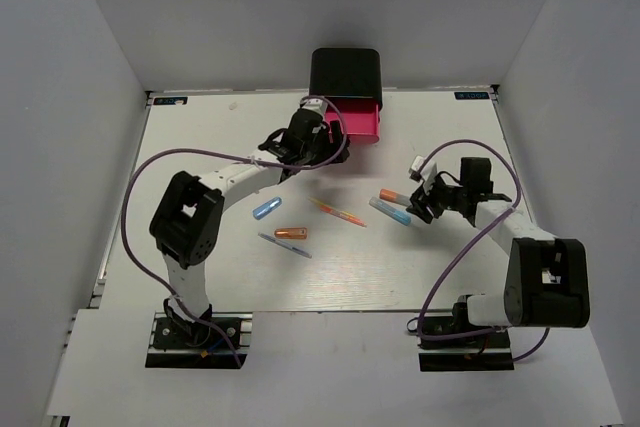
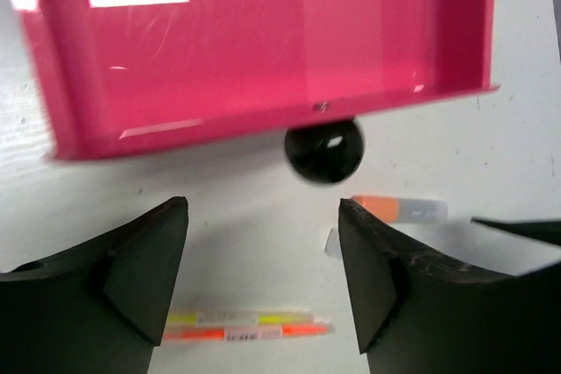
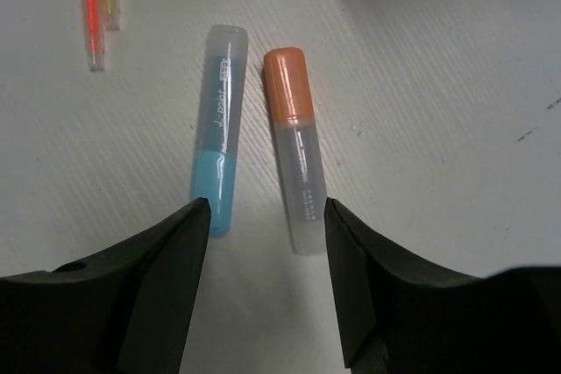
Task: Sort the stationery into containers
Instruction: Open the drawer in the storage box, then pick up the pen from the center of the board.
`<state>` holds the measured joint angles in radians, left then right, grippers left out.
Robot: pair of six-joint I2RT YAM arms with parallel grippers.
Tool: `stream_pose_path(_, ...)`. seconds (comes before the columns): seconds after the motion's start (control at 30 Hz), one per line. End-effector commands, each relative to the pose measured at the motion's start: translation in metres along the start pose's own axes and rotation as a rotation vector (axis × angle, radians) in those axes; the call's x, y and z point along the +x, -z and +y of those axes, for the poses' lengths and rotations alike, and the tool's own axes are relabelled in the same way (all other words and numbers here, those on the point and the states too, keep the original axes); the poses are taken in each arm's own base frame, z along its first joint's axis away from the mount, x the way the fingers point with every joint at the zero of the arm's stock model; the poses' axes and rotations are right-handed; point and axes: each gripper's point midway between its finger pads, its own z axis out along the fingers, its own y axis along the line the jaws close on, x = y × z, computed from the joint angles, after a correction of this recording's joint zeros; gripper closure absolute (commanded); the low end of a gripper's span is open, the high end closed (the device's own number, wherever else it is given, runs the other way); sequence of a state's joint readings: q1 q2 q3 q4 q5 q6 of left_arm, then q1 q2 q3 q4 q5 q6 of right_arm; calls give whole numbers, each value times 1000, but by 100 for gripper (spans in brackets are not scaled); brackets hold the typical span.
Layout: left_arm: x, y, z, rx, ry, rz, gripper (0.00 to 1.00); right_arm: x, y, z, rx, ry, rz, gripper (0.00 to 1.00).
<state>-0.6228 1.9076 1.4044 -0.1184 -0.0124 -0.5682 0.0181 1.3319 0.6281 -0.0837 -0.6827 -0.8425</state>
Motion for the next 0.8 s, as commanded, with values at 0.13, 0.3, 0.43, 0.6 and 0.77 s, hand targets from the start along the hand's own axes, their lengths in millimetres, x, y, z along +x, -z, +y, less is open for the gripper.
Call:
stream_pose_path(0.13, -17, 48, -5, 37, -8, -80, 18, -2, -11, -22, -34, 95, 37, 35)
stream_pose_path(0.3, -11, 59, -1, 36, -17, -79, 18, 16, -24, -29, -76, 60, 102, 34)
stream_pose_path(0.43, -2, 66, 4, 29, -17, -68, 18, 15, -33, -38, -85, 65, 135, 35)
stream_pose_path(0.6, 4, 71, 9, 24, -8, -60, 16, 29, -44, -38, -99, 80, 213, 37)
stream_pose_path(0.77, 12, 83, 20, -10, 2, -70, 16, 40, -48, -33, -111, 110, 268, 49)
